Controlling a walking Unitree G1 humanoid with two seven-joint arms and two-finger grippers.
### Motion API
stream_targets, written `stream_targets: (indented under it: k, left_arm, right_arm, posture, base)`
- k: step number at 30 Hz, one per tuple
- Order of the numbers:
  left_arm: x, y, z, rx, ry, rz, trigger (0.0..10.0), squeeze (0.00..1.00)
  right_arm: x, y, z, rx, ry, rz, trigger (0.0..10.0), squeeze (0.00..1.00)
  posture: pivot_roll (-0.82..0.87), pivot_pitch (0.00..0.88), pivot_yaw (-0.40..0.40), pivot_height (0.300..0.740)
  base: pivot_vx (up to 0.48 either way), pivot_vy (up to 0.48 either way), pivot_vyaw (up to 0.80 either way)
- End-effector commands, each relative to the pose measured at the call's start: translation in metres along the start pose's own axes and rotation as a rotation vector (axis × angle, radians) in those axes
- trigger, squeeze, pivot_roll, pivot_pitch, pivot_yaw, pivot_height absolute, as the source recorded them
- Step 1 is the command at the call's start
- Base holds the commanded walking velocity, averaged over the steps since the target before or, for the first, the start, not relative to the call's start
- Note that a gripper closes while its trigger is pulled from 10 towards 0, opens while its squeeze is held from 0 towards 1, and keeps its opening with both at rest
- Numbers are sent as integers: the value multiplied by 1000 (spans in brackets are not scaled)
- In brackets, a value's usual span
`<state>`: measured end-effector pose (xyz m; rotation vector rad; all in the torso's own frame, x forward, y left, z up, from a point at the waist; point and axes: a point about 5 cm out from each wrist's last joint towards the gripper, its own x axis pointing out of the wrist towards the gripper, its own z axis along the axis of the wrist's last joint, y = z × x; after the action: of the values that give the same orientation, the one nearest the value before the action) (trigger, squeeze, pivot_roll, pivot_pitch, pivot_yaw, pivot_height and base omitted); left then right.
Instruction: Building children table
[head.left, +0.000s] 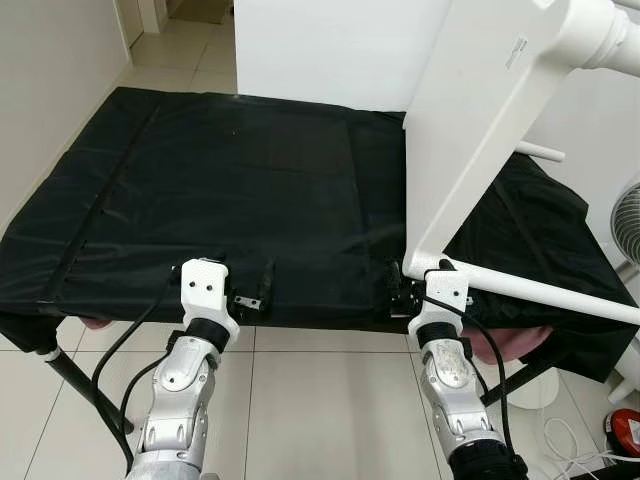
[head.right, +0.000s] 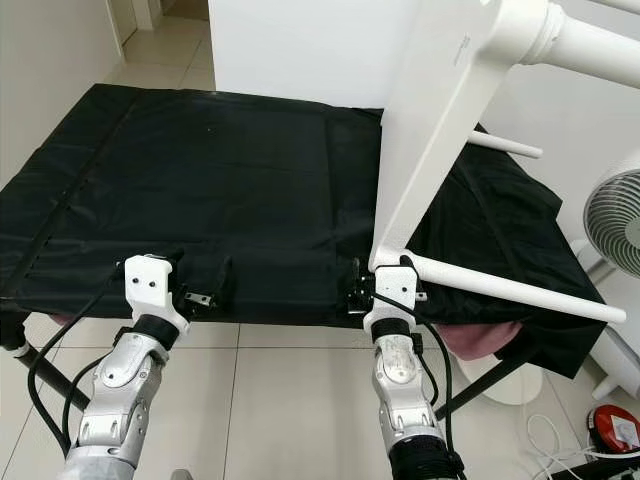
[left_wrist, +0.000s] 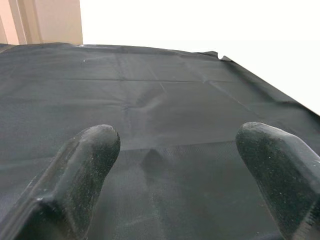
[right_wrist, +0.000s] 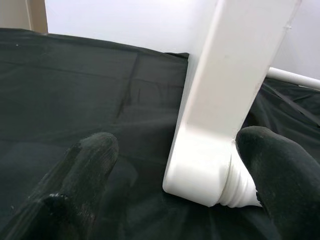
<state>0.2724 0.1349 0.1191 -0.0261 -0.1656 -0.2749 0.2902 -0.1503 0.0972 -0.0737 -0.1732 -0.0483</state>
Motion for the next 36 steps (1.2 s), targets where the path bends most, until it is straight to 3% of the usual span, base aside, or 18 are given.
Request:
stream_targets:
  k: [1, 36]
  left_arm:
    - [3, -1, 5, 9, -23, 25, 10000, 0]
    - [4, 1, 8, 25, -40, 49, 10000, 0]
  right_arm:
    - [0, -4, -2, 0, 4, -11, 10000, 0]
    - [-1, 4, 1, -19, -23, 33, 10000, 0]
  posture:
    - [-17, 0, -68, 740]
    - [-14, 0, -73, 740]
  base:
    - [0, 0, 0]
    - [0, 0, 0]
